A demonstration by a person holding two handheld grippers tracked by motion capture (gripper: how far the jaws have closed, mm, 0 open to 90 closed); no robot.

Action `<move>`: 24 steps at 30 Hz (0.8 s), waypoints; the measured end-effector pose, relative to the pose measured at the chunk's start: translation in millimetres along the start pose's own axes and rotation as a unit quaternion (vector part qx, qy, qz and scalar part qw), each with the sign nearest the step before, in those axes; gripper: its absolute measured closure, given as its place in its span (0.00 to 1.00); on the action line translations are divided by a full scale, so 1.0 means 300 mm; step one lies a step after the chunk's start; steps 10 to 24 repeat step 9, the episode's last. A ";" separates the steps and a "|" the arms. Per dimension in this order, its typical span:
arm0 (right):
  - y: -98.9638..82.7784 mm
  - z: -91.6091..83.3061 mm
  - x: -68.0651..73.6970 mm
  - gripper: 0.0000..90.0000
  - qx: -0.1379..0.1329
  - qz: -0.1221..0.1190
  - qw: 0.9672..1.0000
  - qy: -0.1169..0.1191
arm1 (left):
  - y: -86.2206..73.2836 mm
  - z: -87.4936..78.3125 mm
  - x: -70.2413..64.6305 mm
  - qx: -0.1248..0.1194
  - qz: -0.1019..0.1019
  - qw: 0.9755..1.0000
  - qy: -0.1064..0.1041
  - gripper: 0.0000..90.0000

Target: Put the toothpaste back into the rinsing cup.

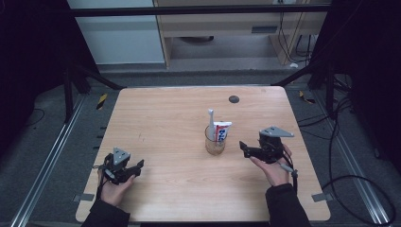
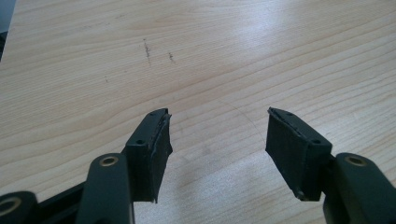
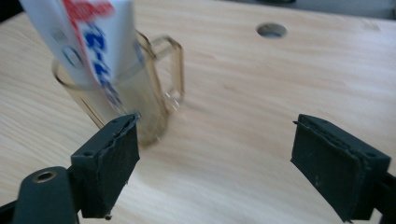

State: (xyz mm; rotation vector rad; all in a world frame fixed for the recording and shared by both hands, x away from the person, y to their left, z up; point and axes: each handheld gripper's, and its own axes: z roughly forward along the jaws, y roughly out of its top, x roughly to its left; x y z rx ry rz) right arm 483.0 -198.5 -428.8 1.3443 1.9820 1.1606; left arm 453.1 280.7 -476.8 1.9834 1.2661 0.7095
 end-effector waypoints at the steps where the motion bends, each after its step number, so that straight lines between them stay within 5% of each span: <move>1: -0.013 -0.005 -0.009 0.16 0.003 0.002 1.000 -0.003 | 0.000 0.000 0.001 0.001 -0.002 1.000 0.000 0.43; 9: -0.140 -0.064 -0.109 0.14 0.029 0.014 0.999 -0.037 | -0.002 0.000 0.009 0.002 -0.006 1.000 -0.003 0.42; 24: -0.140 -0.064 -0.109 0.14 0.029 0.014 0.999 -0.037 | -0.002 0.000 0.009 0.002 -0.006 1.000 -0.003 0.42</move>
